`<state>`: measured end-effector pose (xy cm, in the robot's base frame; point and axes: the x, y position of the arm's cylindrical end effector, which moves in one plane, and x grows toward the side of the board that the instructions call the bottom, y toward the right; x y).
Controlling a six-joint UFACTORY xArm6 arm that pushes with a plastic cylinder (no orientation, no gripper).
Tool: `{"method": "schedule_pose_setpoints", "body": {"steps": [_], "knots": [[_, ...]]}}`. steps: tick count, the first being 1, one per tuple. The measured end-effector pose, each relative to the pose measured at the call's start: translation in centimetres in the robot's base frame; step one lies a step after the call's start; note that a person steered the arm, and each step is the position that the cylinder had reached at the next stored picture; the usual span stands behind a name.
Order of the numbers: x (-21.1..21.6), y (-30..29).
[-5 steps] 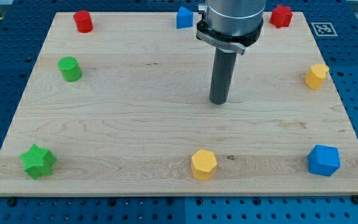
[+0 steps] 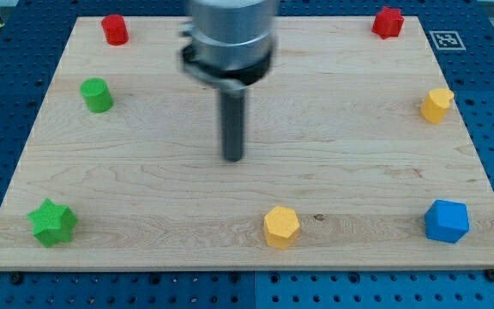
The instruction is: Place the green star diagonally to the red star
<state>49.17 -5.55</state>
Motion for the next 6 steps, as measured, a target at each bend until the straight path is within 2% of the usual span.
{"method": "schedule_pose_setpoints", "body": {"steps": [2, 4, 5, 6], "knots": [[1.0, -20.4], [4.8, -24.9], [4.8, -24.9], [10.9, -23.5]]}}
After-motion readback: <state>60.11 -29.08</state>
